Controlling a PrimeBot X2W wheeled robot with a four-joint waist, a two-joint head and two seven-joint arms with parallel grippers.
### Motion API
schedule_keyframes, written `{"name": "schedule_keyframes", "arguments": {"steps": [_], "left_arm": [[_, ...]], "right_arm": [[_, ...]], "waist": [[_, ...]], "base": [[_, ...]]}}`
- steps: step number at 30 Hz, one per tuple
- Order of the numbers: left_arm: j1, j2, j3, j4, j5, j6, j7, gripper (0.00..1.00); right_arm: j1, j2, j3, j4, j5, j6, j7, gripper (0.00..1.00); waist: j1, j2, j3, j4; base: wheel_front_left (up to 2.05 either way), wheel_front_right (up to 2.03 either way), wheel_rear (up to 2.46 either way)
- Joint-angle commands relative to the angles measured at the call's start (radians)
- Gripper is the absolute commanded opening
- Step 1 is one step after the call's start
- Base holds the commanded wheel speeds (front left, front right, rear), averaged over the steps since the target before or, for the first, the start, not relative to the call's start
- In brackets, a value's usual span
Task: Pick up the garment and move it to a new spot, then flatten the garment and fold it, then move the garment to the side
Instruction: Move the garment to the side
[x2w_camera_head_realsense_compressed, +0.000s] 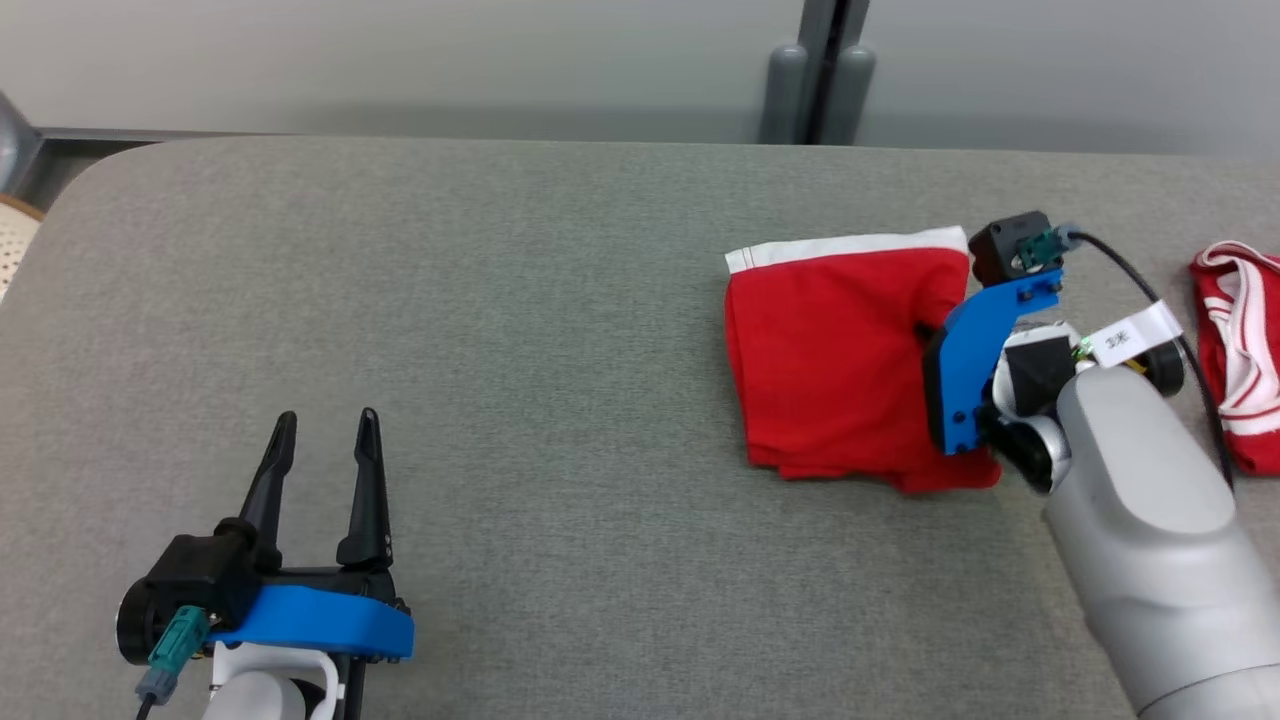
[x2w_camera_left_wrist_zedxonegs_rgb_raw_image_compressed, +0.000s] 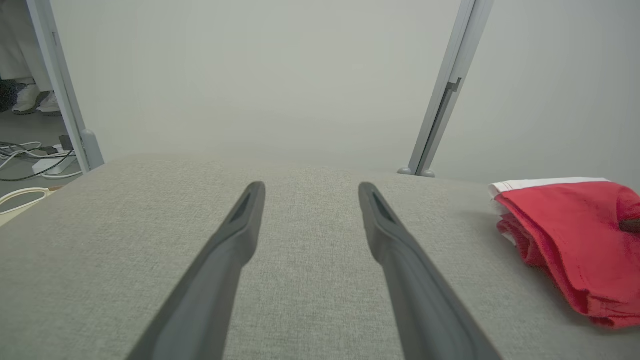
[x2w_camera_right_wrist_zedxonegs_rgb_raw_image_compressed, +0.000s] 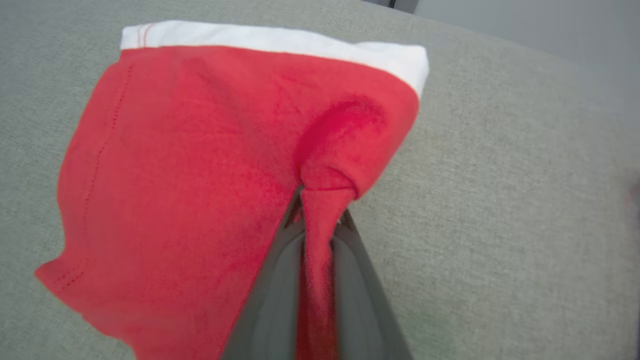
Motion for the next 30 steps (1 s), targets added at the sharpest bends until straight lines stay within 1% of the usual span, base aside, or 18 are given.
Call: {"name": "schedule_keyframes", "arguments": {"steps": [1,3,7,10,14,16,19,23,26,28,30], "left_arm": [[0.001,0.002,0.006,-0.006,0.0,-0.005,-0.004,1.0],[-0.005,0.001,0.006,-0.012,0.002,-0.008,-0.004,1.0],[-0.027,-0.008,-0.002,-0.022,0.01,-0.013,-0.004,1.0],[-0.047,-0.018,-0.011,-0.025,0.012,-0.018,-0.003,1.0],[-0.089,-0.016,-0.03,-0.022,0.02,-0.024,-0.003,1.0],[-0.115,-0.013,-0.041,-0.021,0.026,-0.027,-0.003,1.0],[-0.152,-0.001,-0.052,-0.02,0.031,-0.031,-0.003,1.0],[-0.196,0.017,-0.069,-0.018,0.039,-0.034,-0.002,1.0],[-0.221,0.034,-0.076,-0.022,0.039,-0.035,0.001,1.0],[-0.236,0.042,-0.08,-0.034,0.04,-0.036,0.003,1.0],[-0.244,0.048,-0.083,-0.043,0.042,-0.036,0.01,1.0]], "right_arm": [[-0.019,-0.032,0.023,-0.023,-0.006,0.0,0.018,0.0],[-0.036,-0.09,0.088,-0.074,-0.013,0.0,0.059,0.0],[-0.07,-0.205,0.192,-0.171,0.015,0.0,0.129,0.0],[-0.089,-0.29,0.245,-0.227,0.037,0.0,0.142,0.0],[-0.135,-0.395,0.333,-0.275,0.025,0.0,0.121,0.0],[-0.175,-0.451,0.369,-0.286,0.03,0.0,0.092,0.0],[-0.214,-0.493,0.405,-0.288,0.042,0.0,0.05,0.0],[-0.26,-0.573,0.448,-0.254,0.067,0.0,-0.007,0.0],[-0.28,-0.626,0.501,-0.237,0.056,0.0,-0.053,0.0],[-0.295,-0.671,0.518,-0.227,0.039,0.0,-0.088,0.0],[-0.298,-0.702,0.521,-0.205,0.026,0.0,-0.118,0.0]], "waist": [[-0.0001,0.0,-0.002,-0.045],[-0.0001,0.0,0.005,-0.077],[-0.0001,0.0,0.029,-0.141],[-0.0001,0.0,0.057,-0.183],[-0.0001,0.0,0.108,-0.225],[-0.0001,0.0,0.138,-0.237],[-0.0001,0.0,0.181,-0.253],[-0.0001,0.0,0.236,-0.258],[-0.0001,0.0,0.272,-0.255],[-0.0001,0.0,0.299,-0.252],[-0.0001,0.0,0.32,-0.249]], "base": [[0.0,0.0,0.0],[0.0,0.0,0.0],[0.0,0.0,0.0],[0.0,0.0,0.0],[0.0,0.0,0.0],[0.0,0.0,0.0],[0.0,0.0,0.0],[0.0,0.0,0.0],[0.0,0.0,0.0],[0.0,0.0,0.0],[0.0,0.0,0.0]]}}
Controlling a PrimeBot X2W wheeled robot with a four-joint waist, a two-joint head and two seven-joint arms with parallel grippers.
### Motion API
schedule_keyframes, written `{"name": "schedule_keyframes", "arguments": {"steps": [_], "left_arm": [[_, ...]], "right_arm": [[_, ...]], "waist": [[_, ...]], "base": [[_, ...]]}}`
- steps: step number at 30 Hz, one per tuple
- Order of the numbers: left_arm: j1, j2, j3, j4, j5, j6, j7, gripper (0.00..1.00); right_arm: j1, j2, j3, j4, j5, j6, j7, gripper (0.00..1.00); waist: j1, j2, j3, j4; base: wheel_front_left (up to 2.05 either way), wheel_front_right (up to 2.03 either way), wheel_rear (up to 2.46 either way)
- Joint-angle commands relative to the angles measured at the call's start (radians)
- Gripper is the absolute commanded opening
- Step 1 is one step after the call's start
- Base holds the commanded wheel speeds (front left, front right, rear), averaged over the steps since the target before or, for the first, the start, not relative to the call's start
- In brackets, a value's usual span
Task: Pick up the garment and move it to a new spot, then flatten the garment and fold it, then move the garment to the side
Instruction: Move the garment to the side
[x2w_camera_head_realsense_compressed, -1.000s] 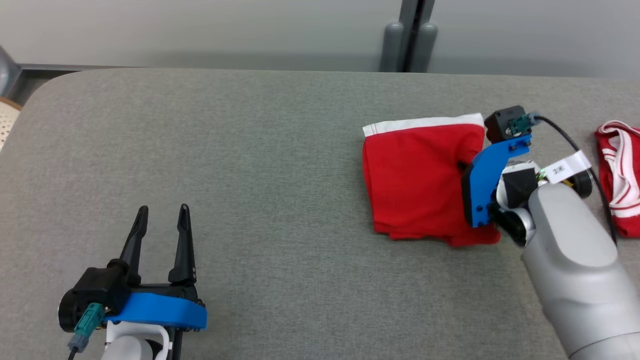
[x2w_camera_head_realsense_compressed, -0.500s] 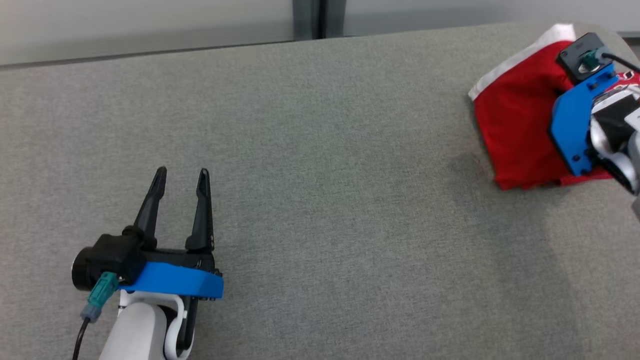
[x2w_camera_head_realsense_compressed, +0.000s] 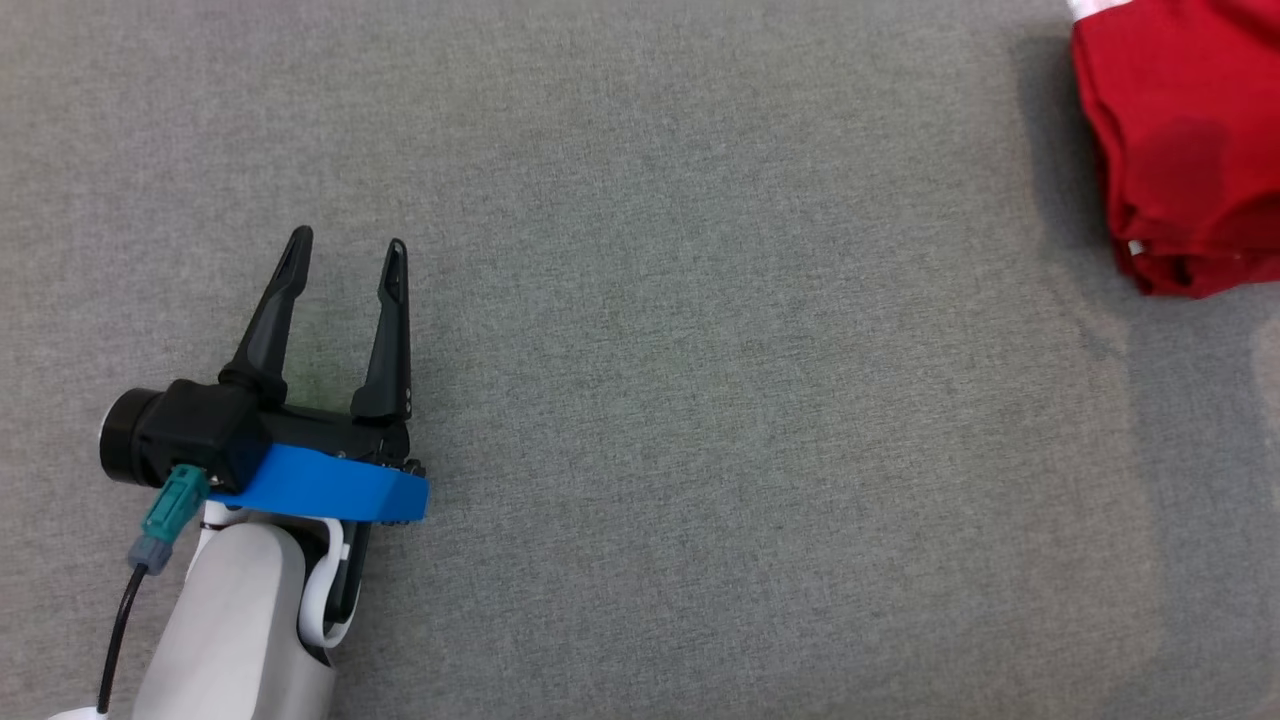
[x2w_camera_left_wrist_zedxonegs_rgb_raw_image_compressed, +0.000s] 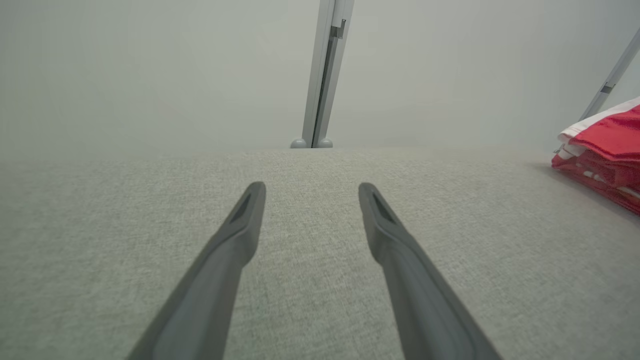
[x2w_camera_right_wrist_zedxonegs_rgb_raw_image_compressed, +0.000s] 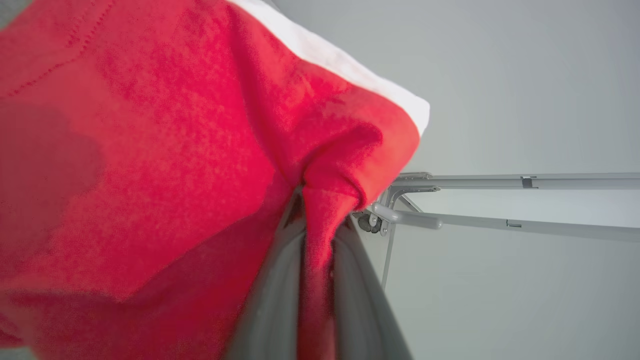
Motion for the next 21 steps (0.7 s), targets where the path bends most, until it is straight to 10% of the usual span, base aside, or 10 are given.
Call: {"name": "schedule_keyframes", "arguments": {"steps": [1,8,10,21], "left_arm": [[-0.02,0.006,-0.004,-0.009,0.006,-0.004,0.005,1.0],[-0.045,0.024,-0.013,-0.028,0.013,0.002,0.023,1.0],[-0.05,0.026,-0.017,-0.032,0.015,0.002,0.025,1.0],[-0.022,0.002,-0.025,0.001,-0.01,0.01,0.007,1.0]], "right_arm": [[-0.017,-0.023,-0.006,0.018,-0.012,-0.001,-0.024,0.0],[-0.021,-0.049,-0.084,0.12,-0.081,-0.001,-0.138,0.0],[-0.011,-0.038,-0.111,0.143,-0.114,-0.001,-0.175,1.0],[0.077,0.125,-0.386,0.209,-0.274,-0.001,-0.32,1.0]], "waist": [[-0.0002,0.0,0.034,0.005],[-0.0002,0.0,0.083,0.02],[-0.0002,0.0,0.088,0.024],[-0.0002,0.0,0.0,0.054]], "base": [[0.0,0.0,0.0],[0.0,0.0,0.0],[0.0,0.0,0.0],[0.0,0.0,0.0]]}}
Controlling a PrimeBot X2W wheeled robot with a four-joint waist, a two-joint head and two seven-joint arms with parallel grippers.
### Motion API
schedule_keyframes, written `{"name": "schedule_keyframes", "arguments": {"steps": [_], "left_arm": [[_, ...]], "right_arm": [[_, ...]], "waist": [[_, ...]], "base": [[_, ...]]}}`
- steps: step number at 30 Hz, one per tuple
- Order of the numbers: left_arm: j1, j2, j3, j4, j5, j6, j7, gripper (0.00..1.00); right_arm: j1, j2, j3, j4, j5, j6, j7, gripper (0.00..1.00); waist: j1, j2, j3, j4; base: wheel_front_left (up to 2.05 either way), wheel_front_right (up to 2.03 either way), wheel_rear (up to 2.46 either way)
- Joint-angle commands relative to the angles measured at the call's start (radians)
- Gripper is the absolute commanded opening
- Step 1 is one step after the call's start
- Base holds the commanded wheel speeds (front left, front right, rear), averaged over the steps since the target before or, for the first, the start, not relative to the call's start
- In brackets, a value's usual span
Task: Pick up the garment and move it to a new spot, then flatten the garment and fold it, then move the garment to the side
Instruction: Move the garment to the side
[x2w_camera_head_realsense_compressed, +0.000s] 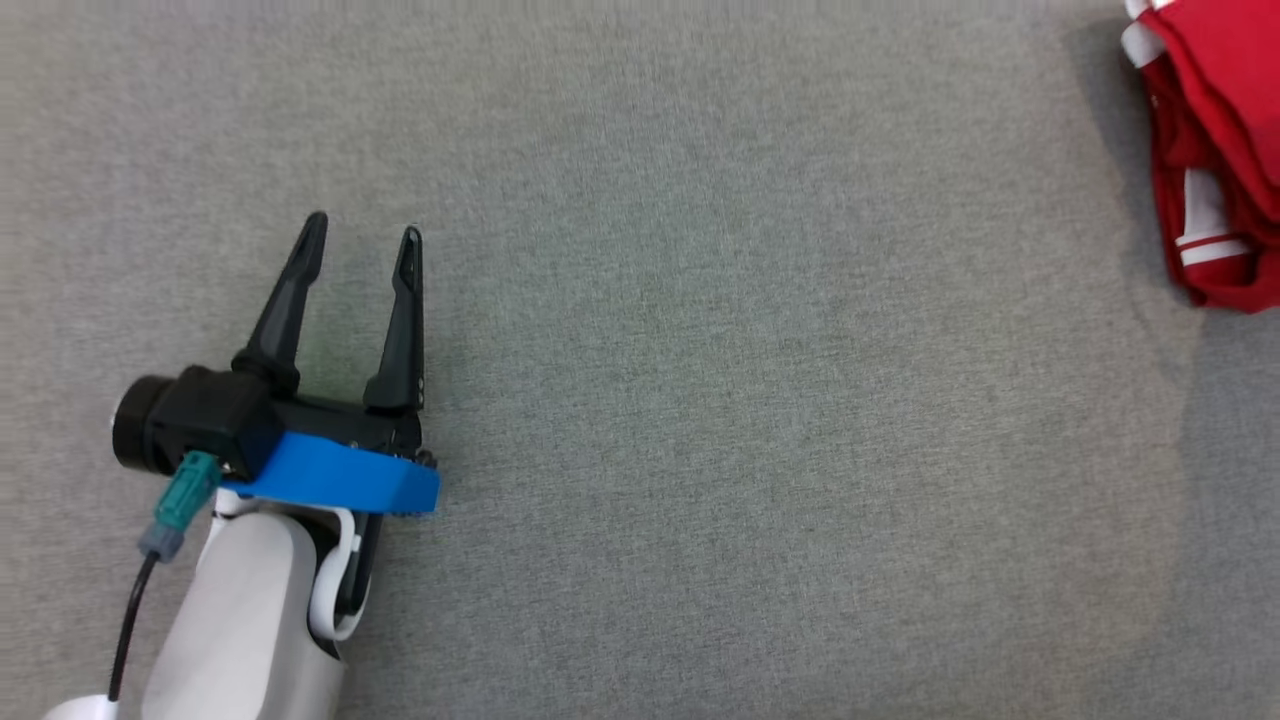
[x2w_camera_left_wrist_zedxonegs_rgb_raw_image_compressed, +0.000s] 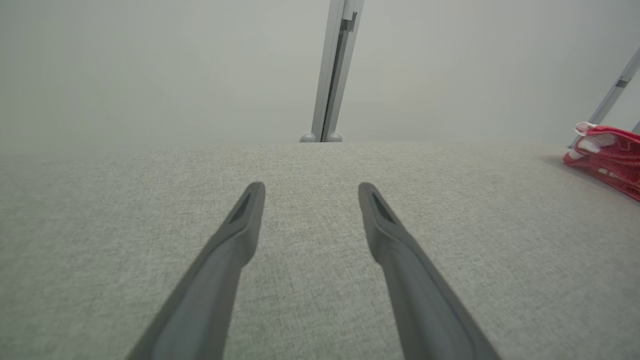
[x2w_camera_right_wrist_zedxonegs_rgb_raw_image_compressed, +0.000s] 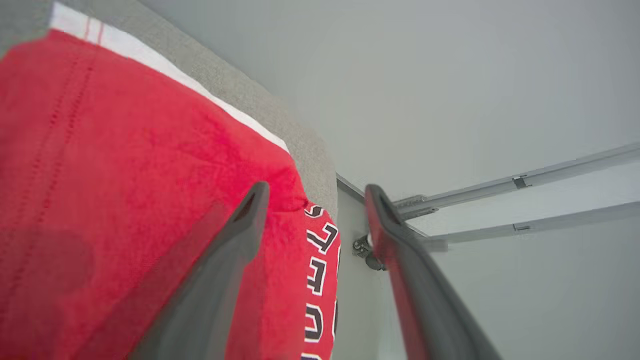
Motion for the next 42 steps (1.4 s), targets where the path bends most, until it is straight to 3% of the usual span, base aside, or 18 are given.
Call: {"name": "schedule_keyframes", "arguments": {"steps": [1,8,13,26,34,42], "left_arm": [[0.017,-0.005,0.001,0.011,-0.007,0.003,-0.009,1.0],[0.113,-0.021,0.018,0.048,-0.029,0.011,-0.021,1.0],[0.194,-0.033,0.047,0.055,-0.046,0.028,-0.024,1.0],[0.355,-0.038,0.117,0.052,-0.071,0.044,-0.025,1.0],[0.394,-0.042,0.121,0.079,-0.067,0.037,-0.025,1.0],[0.409,-0.042,0.125,0.106,-0.07,0.035,-0.025,1.0]], "right_arm": [[0.049,0.037,-0.072,0.008,0.0,-0.001,-0.028,1.0],[0.258,0.215,-0.298,-0.057,0.027,0.0,-0.151,1.0],[0.438,0.319,-0.379,-0.196,0.086,0.0,-0.211,1.0],[0.862,0.536,-0.428,-0.658,0.15,0.0,-0.091,1.0],[0.967,0.602,-0.438,-0.758,0.158,0.0,-0.055,1.0],[1.021,0.635,-0.431,-0.774,0.175,0.0,-0.046,1.0]], "waist": [[-0.0001,0.0,-0.052,0.013],[-0.0001,0.0,-0.216,0.03],[-0.0001,0.0,-0.316,0.044],[-0.0001,0.0,-0.477,0.084],[-0.0001,0.0,-0.517,0.107],[-0.0001,0.0,-0.54,0.112]], "base": [[0.0,0.0,0.0],[0.0,0.0,0.0],[0.0,0.0,0.0],[0.0,0.0,0.0],[0.0,0.0,0.0],[0.0,0.0,0.0]]}}
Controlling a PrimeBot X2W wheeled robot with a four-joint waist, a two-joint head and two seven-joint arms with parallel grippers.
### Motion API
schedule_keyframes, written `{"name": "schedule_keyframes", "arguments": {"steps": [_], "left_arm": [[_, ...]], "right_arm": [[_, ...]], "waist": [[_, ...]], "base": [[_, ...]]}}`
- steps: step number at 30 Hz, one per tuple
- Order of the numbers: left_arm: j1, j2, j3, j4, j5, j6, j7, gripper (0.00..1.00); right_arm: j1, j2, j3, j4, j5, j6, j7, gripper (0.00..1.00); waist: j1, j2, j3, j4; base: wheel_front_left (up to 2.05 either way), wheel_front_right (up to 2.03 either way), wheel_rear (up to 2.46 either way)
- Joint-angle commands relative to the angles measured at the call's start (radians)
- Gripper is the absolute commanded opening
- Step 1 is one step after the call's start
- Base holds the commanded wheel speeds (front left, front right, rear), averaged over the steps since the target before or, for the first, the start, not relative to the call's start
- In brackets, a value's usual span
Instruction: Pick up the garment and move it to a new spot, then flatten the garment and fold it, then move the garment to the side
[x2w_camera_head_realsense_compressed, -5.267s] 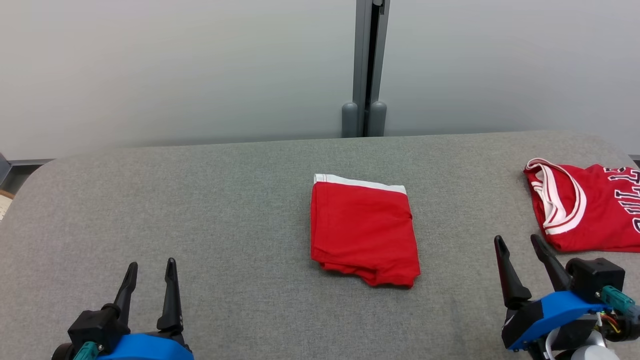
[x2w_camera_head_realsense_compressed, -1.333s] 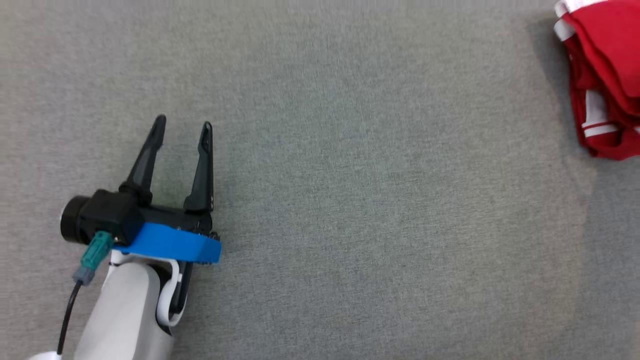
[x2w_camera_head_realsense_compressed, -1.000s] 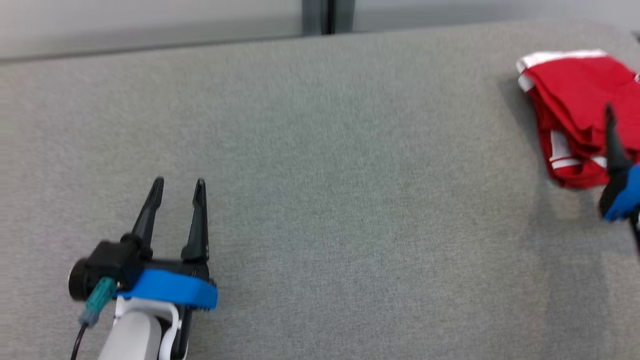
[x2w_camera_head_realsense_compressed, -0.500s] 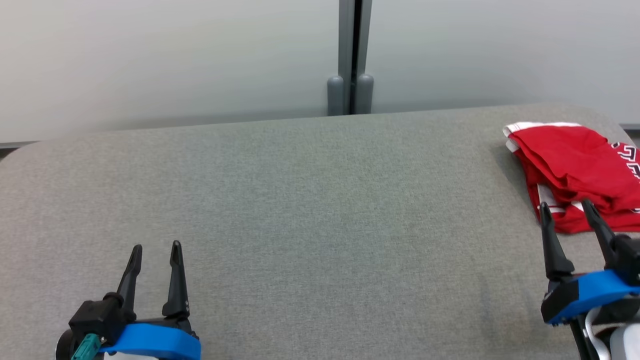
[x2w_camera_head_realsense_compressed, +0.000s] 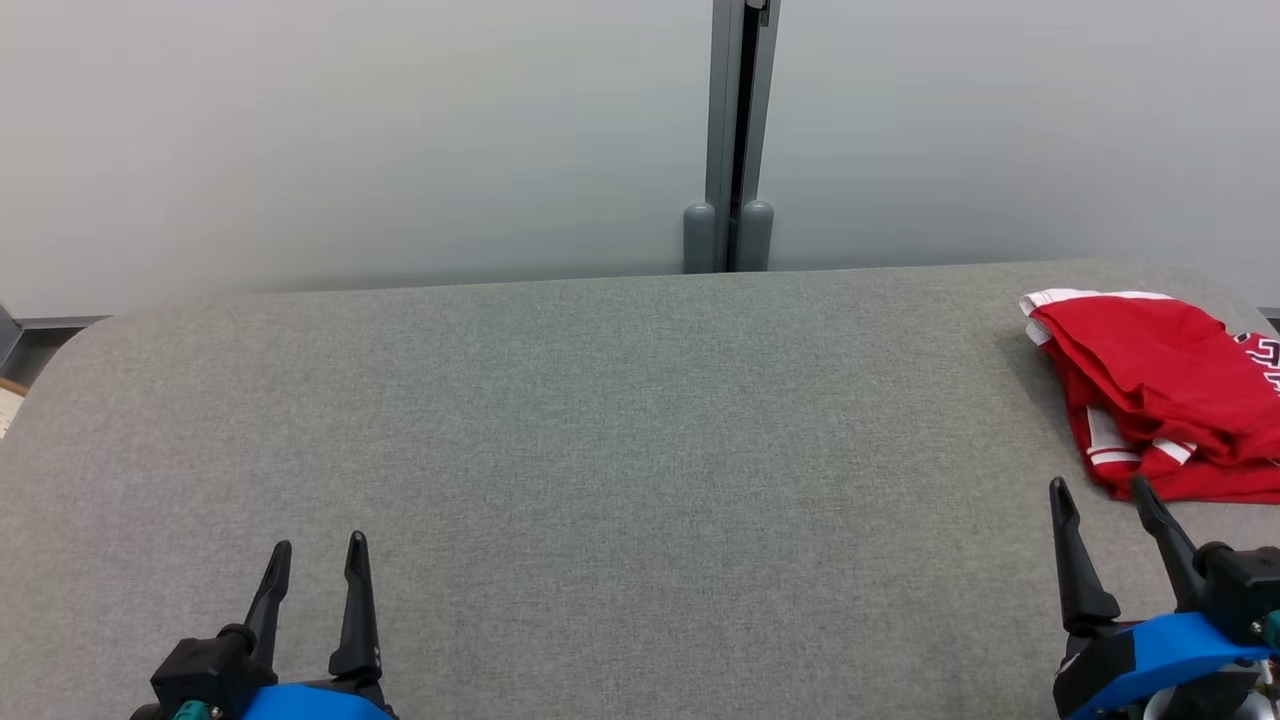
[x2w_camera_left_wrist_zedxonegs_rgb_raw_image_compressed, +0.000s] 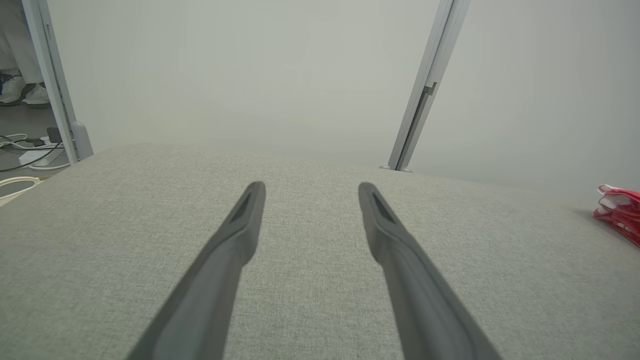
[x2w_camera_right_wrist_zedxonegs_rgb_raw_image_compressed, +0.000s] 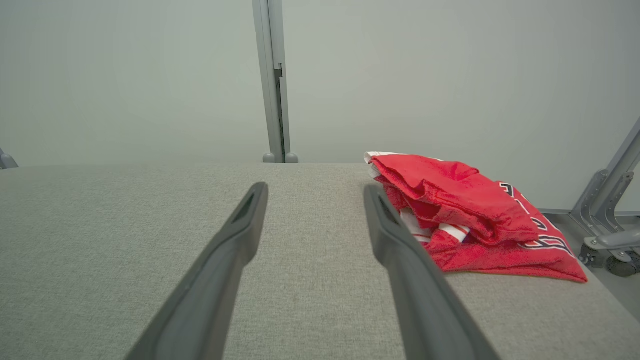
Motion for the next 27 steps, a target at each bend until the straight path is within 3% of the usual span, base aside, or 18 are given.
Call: {"name": "schedule_keyframes", "arguments": {"steps": [1,27], "left_arm": [[0.006,0.0,0.003,0.003,0.001,-0.001,-0.004,1.0],[-0.009,0.014,0.0,0.021,-0.003,-0.005,-0.004,1.0]], "right_arm": [[0.017,0.006,-0.001,-0.002,0.006,0.0,-0.001,1.0],[0.034,0.013,0.029,0.042,0.025,0.0,-0.004,1.0]], "waist": [[0.0001,-0.0001,-0.002,0.001],[0.0001,-0.0001,0.006,-0.008]], "base": [[0.0,0.0,0.0],[0.0,0.0,0.0]]}}
